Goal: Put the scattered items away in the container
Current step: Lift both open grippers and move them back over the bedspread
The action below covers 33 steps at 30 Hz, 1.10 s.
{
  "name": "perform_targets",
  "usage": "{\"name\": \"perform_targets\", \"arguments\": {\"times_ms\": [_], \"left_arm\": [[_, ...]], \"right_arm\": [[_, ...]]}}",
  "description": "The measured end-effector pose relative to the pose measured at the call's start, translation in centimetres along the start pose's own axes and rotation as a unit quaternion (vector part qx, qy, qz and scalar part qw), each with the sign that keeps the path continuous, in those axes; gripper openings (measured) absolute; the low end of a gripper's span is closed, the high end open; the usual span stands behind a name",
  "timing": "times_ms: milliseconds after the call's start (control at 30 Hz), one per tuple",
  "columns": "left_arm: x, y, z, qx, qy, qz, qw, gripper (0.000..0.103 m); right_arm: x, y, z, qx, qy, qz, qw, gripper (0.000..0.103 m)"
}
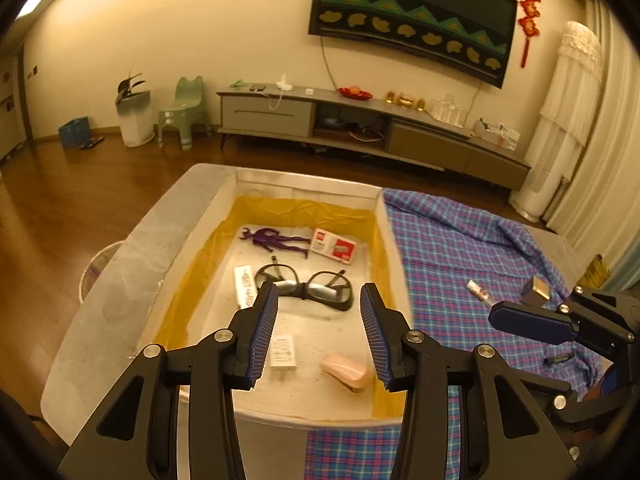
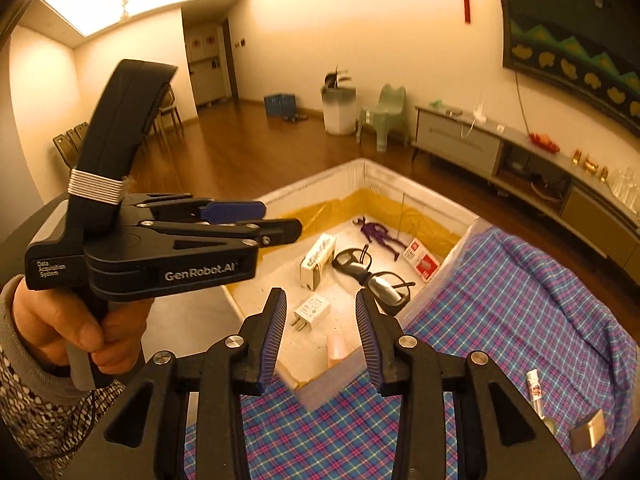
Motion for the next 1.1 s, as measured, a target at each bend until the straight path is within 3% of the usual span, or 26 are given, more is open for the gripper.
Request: {"name": "perform_targets", "arguments": {"times_ms": [300,600,833,1100], "left_arm": [[0.2,-4.9,-1.2,0.022,-0.017,0.034,0.9991,0.046],[1.1,-11.1,-1.0,0.050,-0.023,0.078,0.9955,0.046],[1.6,-15.6,-0.4,0.070,-0.027,0.110,0.9911,0.046],[3.1,-20.8,2.8,0.094,0.011,0.132,0.9867,0.046]], "right_arm": [[2.3,-1.0,-6.6,-0.001,-0.082,0.018,0.996,0.038],[6.1,-3.8,-9.7,0.012,-0.102,0.041,0.994,0.039],[9.6,-7.7,-11.3,0.007,-0.129,0.099,0.987,0.040],[13.7,-12.9,-12.7,0.025,-0.129,0.177,0.975,0.043]]}}
Point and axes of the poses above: each gripper's, at about its wrist camera, not at the fingertips, and z roughly the way its jaws point, y to its left, x to its underside, the point moved 7 cm from there along z, roughly the way its jaws point, and after that the axes turned 1 degree about z, right-handed, at the moved point
